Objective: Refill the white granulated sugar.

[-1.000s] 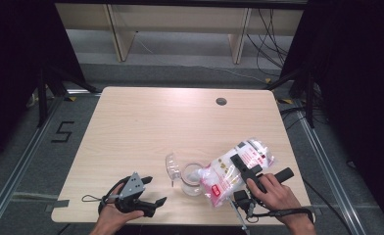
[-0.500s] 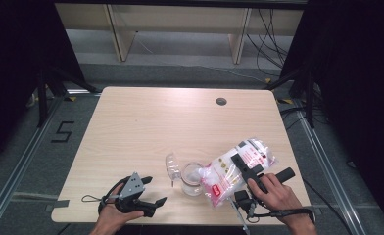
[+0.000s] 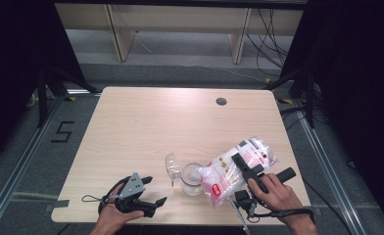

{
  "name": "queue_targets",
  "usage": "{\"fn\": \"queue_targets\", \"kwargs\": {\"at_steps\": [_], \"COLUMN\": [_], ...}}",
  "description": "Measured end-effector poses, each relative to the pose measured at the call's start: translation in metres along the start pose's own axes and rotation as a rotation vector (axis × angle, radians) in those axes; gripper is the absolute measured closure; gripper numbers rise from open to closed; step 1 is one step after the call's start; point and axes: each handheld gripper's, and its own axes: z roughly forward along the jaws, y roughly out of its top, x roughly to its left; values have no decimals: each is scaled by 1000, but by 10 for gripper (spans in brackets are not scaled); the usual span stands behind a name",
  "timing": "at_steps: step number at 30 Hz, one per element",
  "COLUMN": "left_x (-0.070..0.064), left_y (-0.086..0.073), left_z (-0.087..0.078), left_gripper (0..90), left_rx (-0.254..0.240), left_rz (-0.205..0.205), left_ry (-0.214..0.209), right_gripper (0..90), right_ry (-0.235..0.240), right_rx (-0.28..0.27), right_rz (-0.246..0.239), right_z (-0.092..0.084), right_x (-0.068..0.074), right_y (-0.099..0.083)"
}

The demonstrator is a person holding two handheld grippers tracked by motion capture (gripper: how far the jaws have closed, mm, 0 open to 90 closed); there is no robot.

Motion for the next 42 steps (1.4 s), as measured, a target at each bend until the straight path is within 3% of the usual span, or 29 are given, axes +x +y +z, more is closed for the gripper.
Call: {"fn": "queue_targets", "kwargs": {"at_steps": [20,26,30,31,37,38,40,42], "left_x": [0,1,0,2,1,2,2,2], "left_y": [0,0,0,0,0,0,-1,-1], "left_z": [0,0,0,-1,0,1,1,1], "left_gripper": [153,152,152,153,152,153,153,152], "left_rx": [-3,3,-10,7,-7,-7,-7,-7], "left_rz": [-8,-3,-6,7,-14,-15,-15,-17], "left_ry": [-1,-1,1,5,2,2,1,1], "right_gripper": [576,580,584,585,591,592,593,595], "right_ry": [11,8,12,3,10,2,1,16], "right_rx": [1,-11,-7,-13,-19,-36,-37,-21], "right_rz": [30,16,38,41,51,24,18,47], "right_z": [-1,-1,-1,-1,0,1,2,1], "right_x": [2,0,1,1,2,0,1,4], "right_y": [1,2,2,2,4,4,5,5]}}
